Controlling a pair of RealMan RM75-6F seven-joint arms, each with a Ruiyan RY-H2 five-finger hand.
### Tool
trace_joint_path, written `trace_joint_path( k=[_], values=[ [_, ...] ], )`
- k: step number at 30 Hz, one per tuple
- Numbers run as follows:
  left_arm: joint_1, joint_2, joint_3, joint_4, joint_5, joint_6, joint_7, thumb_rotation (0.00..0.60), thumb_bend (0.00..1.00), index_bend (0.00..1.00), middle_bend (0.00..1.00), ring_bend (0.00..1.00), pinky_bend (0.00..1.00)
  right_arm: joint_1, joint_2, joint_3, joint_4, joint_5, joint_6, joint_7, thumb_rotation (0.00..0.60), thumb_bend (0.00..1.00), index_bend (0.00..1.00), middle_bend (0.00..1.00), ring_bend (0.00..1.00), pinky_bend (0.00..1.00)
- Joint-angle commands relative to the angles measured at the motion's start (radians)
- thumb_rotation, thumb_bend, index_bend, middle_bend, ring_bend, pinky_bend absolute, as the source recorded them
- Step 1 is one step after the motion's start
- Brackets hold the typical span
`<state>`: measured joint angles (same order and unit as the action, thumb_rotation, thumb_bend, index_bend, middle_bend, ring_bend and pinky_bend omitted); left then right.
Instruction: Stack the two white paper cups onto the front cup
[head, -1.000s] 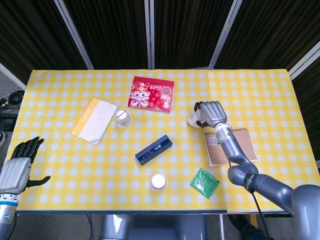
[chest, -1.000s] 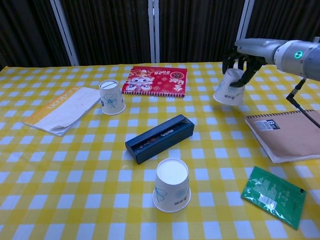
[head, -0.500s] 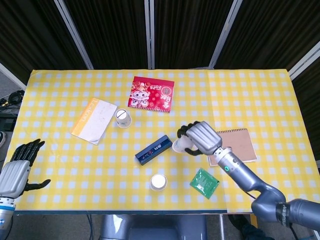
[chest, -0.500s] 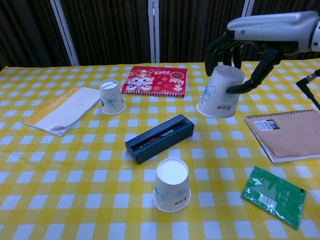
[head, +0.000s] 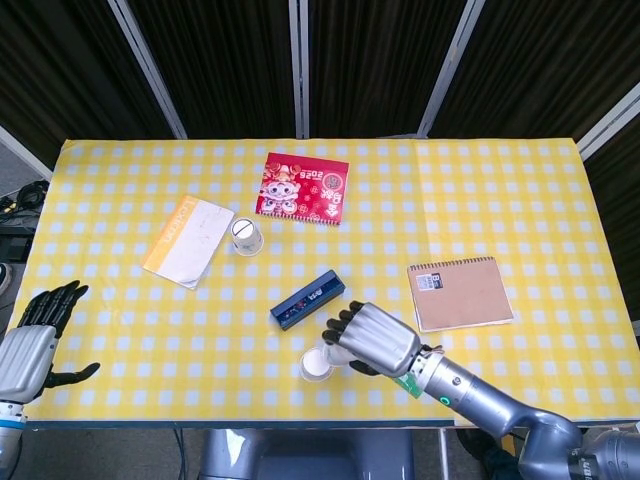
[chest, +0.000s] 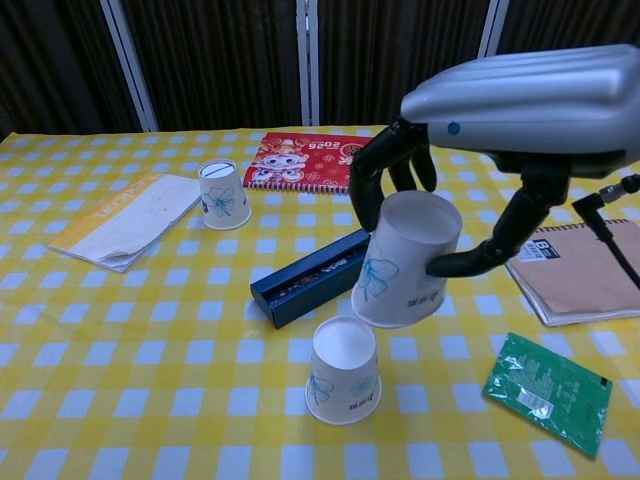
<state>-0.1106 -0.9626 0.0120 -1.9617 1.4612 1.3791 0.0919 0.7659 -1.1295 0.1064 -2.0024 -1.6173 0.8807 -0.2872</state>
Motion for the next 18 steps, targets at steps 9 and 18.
trace_joint_path(
  k=[9, 18],
  values=[
    [0.0, 0.006, 0.0, 0.003, 0.002, -0.001, -0.017, 0.6, 0.0, 0.0, 0.0, 0.0, 0.0, 0.047, -0.134, 0.012, -0.011, 0.118, -0.062, -0.199, 0.6, 0.22, 0.45, 0.49, 0.45, 0.46],
    [-0.002, 0.01, 0.0, 0.009, 0.003, -0.007, -0.028, 0.6, 0.0, 0.0, 0.0, 0.0, 0.0, 0.053, -0.202, -0.001, 0.017, 0.2, -0.05, -0.291, 0.6, 0.21, 0.44, 0.49, 0.45, 0.46]
  ],
)
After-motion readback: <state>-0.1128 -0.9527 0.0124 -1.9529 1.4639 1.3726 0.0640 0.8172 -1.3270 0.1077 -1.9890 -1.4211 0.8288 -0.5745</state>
